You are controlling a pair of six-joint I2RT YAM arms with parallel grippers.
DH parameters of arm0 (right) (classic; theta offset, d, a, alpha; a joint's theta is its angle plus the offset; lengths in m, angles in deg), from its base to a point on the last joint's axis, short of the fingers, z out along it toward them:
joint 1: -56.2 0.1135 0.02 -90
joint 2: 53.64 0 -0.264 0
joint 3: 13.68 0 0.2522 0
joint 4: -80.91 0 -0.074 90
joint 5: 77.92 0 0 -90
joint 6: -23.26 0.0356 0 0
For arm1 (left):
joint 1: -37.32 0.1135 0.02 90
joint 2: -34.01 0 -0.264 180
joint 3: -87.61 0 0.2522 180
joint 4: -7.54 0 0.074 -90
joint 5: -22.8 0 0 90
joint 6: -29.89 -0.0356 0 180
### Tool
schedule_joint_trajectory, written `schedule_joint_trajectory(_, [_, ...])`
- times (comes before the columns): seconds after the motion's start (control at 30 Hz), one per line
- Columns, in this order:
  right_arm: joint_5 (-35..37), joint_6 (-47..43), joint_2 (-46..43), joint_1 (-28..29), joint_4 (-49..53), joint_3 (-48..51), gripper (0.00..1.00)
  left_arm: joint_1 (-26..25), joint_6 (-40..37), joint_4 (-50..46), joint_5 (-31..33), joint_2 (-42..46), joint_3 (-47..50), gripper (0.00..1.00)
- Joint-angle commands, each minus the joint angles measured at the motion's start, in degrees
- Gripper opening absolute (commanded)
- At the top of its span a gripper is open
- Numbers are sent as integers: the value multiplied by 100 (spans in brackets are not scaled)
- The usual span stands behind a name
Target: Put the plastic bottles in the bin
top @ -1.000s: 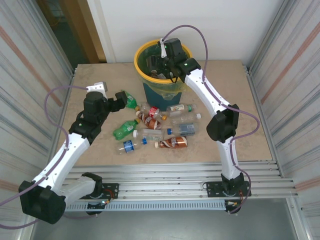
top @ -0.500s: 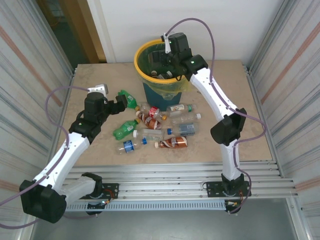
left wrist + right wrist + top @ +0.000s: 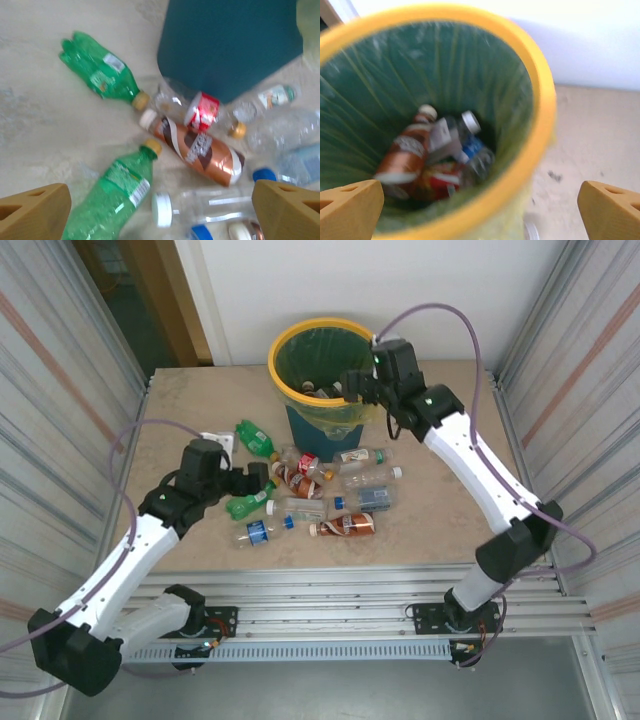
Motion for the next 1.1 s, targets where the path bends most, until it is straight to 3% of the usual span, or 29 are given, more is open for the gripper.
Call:
schedule_joint_trajectory(0.0, [489, 454, -763, 45, -310, 799, 98, -367, -135, -1047, 202, -101, -12, 94])
schedule_joint_trajectory(0.2, [999, 972, -1859, 44, -208, 2104, 98, -1332, 28, -2271, 1032, -733, -284, 96])
schedule_joint_trajectory(0.33, [1374, 1264, -2368, 37, 150, 2592, 98, -1642, -8, -2622, 1165, -1229, -449, 97])
schedule_joint_trajectory(0.57, [1857, 1627, -3060, 31, 619, 3114, 98, -1757, -350, -2558, 872, -1865, -563, 97])
schedule_joint_trajectory(0.8, [2067, 1726, -3564, -12, 712, 3351, 98, -1783, -449, -2519, 991, -2380, -661, 92])
schedule_joint_trajectory(1.07, [2101, 1753, -3617, -101, 715, 3453, 98, -1793, -533, -2398, 918, -2811, -704, 89])
